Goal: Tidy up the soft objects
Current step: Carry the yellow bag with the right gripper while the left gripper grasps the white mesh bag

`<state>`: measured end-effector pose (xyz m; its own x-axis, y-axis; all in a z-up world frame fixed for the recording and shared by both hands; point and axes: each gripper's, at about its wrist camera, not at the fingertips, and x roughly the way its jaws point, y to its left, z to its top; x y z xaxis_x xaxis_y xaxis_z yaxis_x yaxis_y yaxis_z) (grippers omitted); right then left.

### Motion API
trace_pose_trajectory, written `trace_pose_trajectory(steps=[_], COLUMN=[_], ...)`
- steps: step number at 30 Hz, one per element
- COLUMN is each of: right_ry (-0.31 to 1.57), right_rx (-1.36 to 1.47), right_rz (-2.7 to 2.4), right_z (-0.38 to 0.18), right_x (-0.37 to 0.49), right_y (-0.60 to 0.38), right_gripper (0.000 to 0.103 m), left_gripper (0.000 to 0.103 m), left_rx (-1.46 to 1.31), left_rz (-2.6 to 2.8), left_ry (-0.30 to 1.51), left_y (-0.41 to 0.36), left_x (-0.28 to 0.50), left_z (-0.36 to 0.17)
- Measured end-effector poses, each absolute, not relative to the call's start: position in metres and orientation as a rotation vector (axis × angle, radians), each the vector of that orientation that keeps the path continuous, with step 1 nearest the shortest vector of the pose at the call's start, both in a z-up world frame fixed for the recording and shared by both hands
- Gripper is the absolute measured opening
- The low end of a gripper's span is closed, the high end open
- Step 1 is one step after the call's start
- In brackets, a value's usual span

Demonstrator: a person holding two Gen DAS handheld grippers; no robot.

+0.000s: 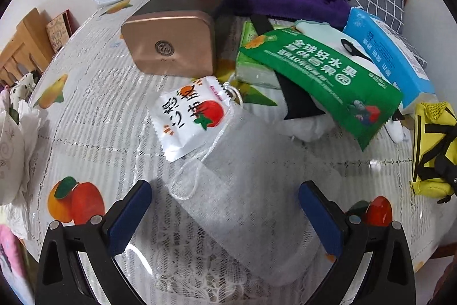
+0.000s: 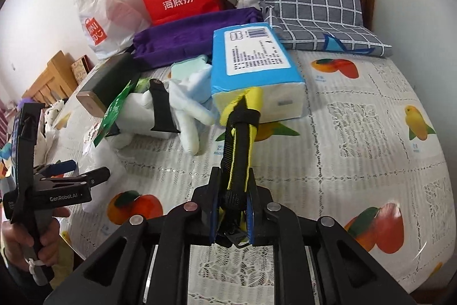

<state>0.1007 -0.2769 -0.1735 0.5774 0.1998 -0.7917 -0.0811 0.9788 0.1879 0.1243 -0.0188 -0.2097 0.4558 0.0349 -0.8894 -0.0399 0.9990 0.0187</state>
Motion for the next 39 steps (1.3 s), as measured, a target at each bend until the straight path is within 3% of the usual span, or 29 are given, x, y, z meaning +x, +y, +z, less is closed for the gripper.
trace_pose_trajectory(steps=[2,5,7,8,10,11,39], right_ry=[0.939,0.933,0.931,0.931,0.933,0.934,0.866], right_rx=[0.137,0.131,0.138,0.145,0.156,0.158,0.171], right_rz=[0.176,0.191,0.197,0.200,0.203,0.203,0.210], right_z=[-0.174,-0.174,-0.174,-0.174,-0.174,-0.174,-0.119], right_x=[0.100,0.099,0.100,0.100,0.101,0.102,0.093], right_y=[-0.278,-0.278,-0.280,-0.281,-0.283,-0.284,-0.285], right_gripper=[0.015,0.015,0.015,0.015,0.015,0.015,0.011], left_gripper=[0.098,0.077,0.053,0.046,0.017,0.011,0.007], left_rx=[0.018,0.043,0.063,0.067,0.083,0.087,-0.063], left_rz=[0.028,-0.004,-0.038,-0.062,-0.097,-0.110,-0.124], left_ry=[1.083,1.078,1.075,1.073,1.082,1.088,0.969], left_y=[-0.027,-0.036,-0.044,-0.047,-0.055,-0.057,-0.006], left_x=[0.124,0.123,0.119,0.118,0.116,0.116,0.108], left_z=[-0.209,-0.204,-0.201,-0.199,-0.196,-0.195,-0.128])
